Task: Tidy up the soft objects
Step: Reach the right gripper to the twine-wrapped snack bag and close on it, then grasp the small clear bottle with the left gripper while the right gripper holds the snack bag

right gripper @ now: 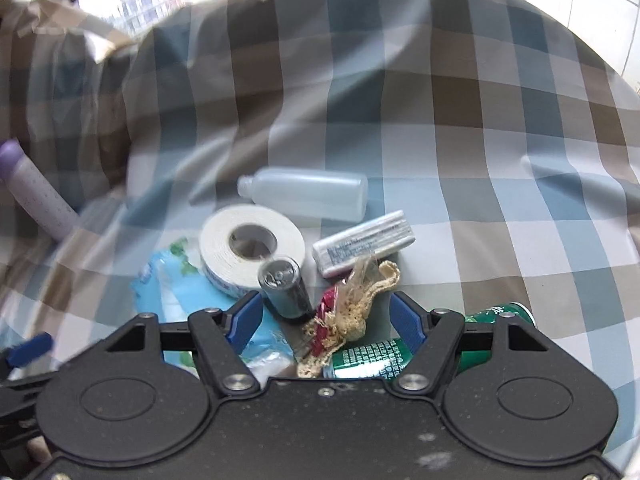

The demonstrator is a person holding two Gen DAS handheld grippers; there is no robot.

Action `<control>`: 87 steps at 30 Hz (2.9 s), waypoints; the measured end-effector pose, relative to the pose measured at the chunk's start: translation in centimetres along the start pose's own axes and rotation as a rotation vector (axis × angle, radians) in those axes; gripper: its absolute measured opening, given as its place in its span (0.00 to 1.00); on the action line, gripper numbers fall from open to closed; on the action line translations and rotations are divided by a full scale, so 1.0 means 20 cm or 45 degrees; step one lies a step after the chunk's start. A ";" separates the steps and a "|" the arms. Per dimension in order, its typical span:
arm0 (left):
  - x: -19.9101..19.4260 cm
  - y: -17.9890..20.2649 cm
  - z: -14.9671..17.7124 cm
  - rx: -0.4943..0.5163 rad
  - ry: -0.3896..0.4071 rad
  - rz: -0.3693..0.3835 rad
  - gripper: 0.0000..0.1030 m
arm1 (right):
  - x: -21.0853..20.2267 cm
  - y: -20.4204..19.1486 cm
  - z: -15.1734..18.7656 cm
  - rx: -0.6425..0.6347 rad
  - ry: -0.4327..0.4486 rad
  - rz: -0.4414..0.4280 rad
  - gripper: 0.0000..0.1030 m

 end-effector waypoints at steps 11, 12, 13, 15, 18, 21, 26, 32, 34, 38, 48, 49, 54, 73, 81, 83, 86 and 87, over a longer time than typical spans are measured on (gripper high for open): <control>-0.01 0.00 0.00 -0.006 0.006 0.016 0.87 | 0.25 0.04 -0.03 -0.029 -0.167 0.085 0.56; -0.01 0.00 0.00 -0.005 0.003 0.015 0.87 | 0.27 0.04 -0.04 -0.020 -0.181 0.079 0.51; -0.01 0.00 0.00 -0.004 0.001 0.015 0.87 | 0.29 0.05 -0.04 -0.004 -0.193 0.064 0.51; 0.00 0.00 0.00 -0.005 -0.003 0.018 0.87 | 0.32 0.06 -0.04 0.027 -0.210 0.024 0.44; 0.00 0.00 0.00 -0.008 -0.003 0.022 0.87 | 0.32 0.06 -0.05 0.069 -0.218 -0.040 0.34; 0.00 0.00 0.00 -0.006 -0.005 0.020 0.87 | 0.30 0.09 -0.07 0.077 -0.192 -0.024 0.33; 0.00 0.00 0.00 0.001 -0.007 0.018 0.87 | 0.21 0.22 -0.13 0.136 -0.101 0.020 0.33; 0.02 0.01 0.02 0.009 -0.017 0.003 0.87 | 0.10 0.52 -0.14 0.306 0.040 0.060 0.33; 0.03 0.02 0.02 0.016 -0.023 0.002 0.87 | 0.08 0.64 -0.13 0.389 0.068 0.080 0.33; 0.03 0.03 0.03 0.036 -0.015 0.012 0.87 | 0.04 0.87 -0.06 0.530 0.124 0.151 0.33; 0.04 0.05 0.03 0.048 0.011 0.019 0.87 | -0.14 0.99 0.37 0.727 0.206 0.231 0.33; 0.04 0.05 0.03 0.049 0.016 0.018 0.87 | -0.15 0.96 0.44 0.747 0.204 0.195 0.33; 0.04 0.06 0.03 0.051 0.051 0.018 0.87 | -0.18 0.84 0.64 0.744 0.224 0.088 0.33; -0.04 0.58 -0.15 0.444 0.245 -0.403 0.89 | -0.14 0.72 0.67 0.586 0.134 -0.077 0.33; 0.14 0.84 -0.18 0.576 0.129 -0.472 0.88 | -0.17 0.75 0.67 0.624 0.147 -0.144 0.33; 0.16 0.91 -0.17 0.593 0.091 -0.368 0.88 | -0.16 0.77 0.68 0.644 0.140 -0.170 0.33; 0.15 0.97 -0.18 0.571 0.046 -0.210 0.88 | -0.17 0.78 0.68 0.664 0.139 -0.182 0.33; 0.15 0.98 -0.19 0.542 0.033 -0.188 0.88 | -0.17 0.78 0.68 0.668 0.142 -0.186 0.33</control>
Point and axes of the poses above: each gripper's, at about its wrist camera, not at the fingertips, and x roughly the way its jaws point, y to its right, z to its underside, the point moved 5 cm from there along x, roughly the way its jaws point, and after that the axes turned 6 degrees about -y, right-handed, at the moved point
